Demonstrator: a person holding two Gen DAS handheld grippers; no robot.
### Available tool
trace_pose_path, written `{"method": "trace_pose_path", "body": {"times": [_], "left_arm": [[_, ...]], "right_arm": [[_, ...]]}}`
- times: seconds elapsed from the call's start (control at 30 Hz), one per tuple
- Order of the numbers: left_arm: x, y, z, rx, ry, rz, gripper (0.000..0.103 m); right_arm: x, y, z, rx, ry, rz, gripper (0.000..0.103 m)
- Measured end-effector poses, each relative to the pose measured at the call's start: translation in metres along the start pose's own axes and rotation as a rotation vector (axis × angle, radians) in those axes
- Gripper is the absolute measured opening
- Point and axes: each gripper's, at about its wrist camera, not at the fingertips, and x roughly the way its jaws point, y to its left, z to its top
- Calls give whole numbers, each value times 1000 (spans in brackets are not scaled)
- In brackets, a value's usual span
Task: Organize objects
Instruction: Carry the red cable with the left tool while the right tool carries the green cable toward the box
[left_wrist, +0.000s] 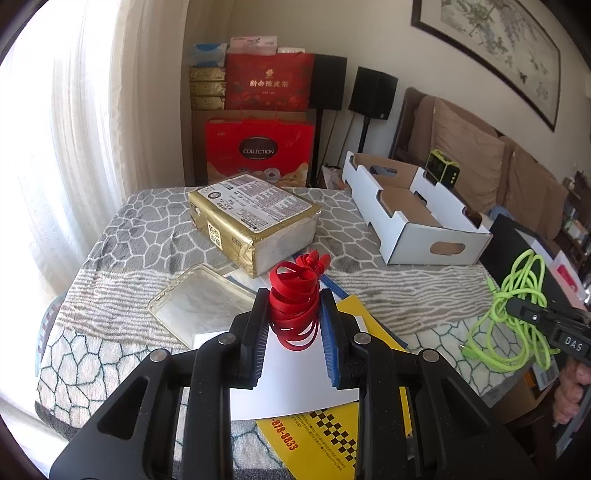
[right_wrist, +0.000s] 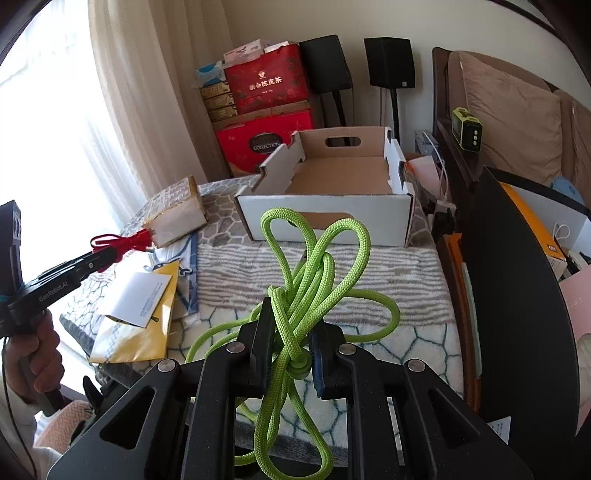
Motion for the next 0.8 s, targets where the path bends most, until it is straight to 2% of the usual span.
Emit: {"method": "trace_pose_path", "body": {"times": [0.3,0.5,0.8], "left_arm": [[2,-10,9,31,-29,-24,24],[6,-11,19,6,-38,-50,24],[15,-6,37,2,-26,-27,24]], "right_arm": [[-5,-6,16,-2,-11,11,16],[-11,-10,27,25,-16,9,16],[-7,-5,45,43,-13,-12,16]]}}
